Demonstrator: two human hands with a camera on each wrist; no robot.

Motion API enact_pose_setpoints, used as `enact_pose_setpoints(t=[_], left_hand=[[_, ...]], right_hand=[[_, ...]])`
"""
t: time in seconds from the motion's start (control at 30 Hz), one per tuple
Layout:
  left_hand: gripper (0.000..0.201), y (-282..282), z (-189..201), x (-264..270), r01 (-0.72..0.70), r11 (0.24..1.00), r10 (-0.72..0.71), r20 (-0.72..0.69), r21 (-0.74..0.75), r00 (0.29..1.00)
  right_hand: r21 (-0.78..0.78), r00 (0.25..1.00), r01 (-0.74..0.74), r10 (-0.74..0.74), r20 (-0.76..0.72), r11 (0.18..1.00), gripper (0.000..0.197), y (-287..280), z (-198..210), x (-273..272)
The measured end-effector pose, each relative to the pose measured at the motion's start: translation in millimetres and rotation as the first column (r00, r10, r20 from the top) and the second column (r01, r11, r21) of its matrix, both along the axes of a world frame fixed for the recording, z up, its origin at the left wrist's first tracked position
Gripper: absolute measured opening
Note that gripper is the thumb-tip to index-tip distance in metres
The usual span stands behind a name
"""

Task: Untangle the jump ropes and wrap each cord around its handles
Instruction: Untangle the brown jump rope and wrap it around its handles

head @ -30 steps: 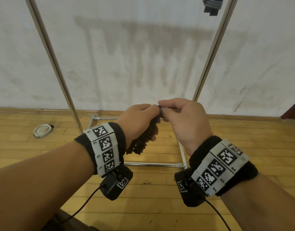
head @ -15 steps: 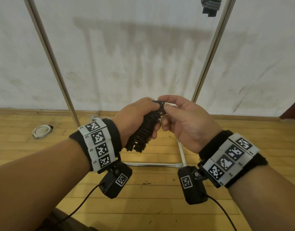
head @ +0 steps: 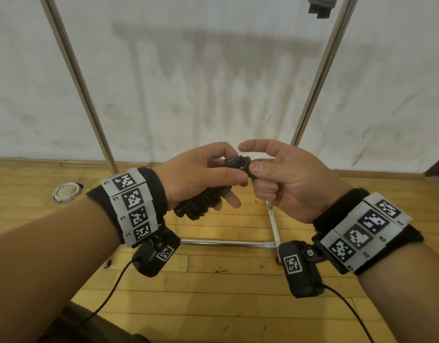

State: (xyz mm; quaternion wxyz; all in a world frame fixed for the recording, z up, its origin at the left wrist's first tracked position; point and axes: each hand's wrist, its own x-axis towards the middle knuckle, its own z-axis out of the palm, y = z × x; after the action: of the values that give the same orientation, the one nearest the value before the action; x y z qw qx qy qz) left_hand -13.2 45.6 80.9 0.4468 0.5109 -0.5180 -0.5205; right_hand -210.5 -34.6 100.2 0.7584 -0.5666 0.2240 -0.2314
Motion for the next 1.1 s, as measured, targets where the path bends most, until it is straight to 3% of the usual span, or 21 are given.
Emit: enact_pose_setpoints(t=[0.07,0.17,0.23,0.3,0.37,0.5,0.6,0.67,0.77,0.97,1.1], left_hand=[[0.031,3,-1,4,-0.001,0.998,0.018,0.260,-0.064,0.965],[0.032,9,-7,12,0.019,0.984,0.091,0.584,-0.180,0.807],[0.037,10,-10,14,0.021,0.970,0.156,0.682,-0.243,0.715],[0.040,8,-10,12,0.021,0.956,0.201,0.701,-0.294,0.684],[0.038,6,-9,10,-0.002,0.951,0.222,0.681,-0.309,0.698],[0.037,6,0,2,-0.061,0.966,0.178,0.476,-0.251,0.861],[0.028,2,1,-5,-0.033,0.967,0.135,0.398,-0.253,0.908],[0.015,0,-2,-7,-0.010,0.962,0.129,0.426,-0.272,0.895],[0.007,-1,-6,-6,0.007,0.956,0.169,0.571,-0.292,0.803],[0.025,2,-9,-7,0.053,0.943,0.242,0.786,-0.329,0.569],[0.037,4,-12,-2,0.182,0.903,0.302,0.876,-0.390,0.377]], right_hand=[[-0.002,0.999,-0.015,0.014,-0.047,1.000,0.048,0,-1,-2],[-0.032,0.991,-0.044,0.040,-0.131,0.999,0.033,0,-1,-6],[-0.042,0.989,-0.037,0.030,-0.143,0.998,0.027,0,-1,-6],[-0.024,0.994,0.004,-0.006,-0.107,1.000,0.025,1,-1,-5],[0.032,0.998,0.053,-0.051,-0.043,0.998,0.025,4,-4,0],[0.088,0.993,0.114,-0.117,0.033,0.990,0.025,6,-7,7],[0.060,0.996,0.092,-0.092,0.013,0.994,0.022,6,-7,10],[0.046,0.997,0.080,-0.079,-0.019,0.996,0.022,3,-7,9],[0.005,0.994,0.067,-0.067,-0.084,0.998,0.020,-3,-6,6],[-0.068,0.980,0.057,-0.069,-0.189,0.996,0.021,-9,-3,0],[-0.051,0.979,0.075,-0.084,-0.188,0.996,0.023,-12,0,-5]])
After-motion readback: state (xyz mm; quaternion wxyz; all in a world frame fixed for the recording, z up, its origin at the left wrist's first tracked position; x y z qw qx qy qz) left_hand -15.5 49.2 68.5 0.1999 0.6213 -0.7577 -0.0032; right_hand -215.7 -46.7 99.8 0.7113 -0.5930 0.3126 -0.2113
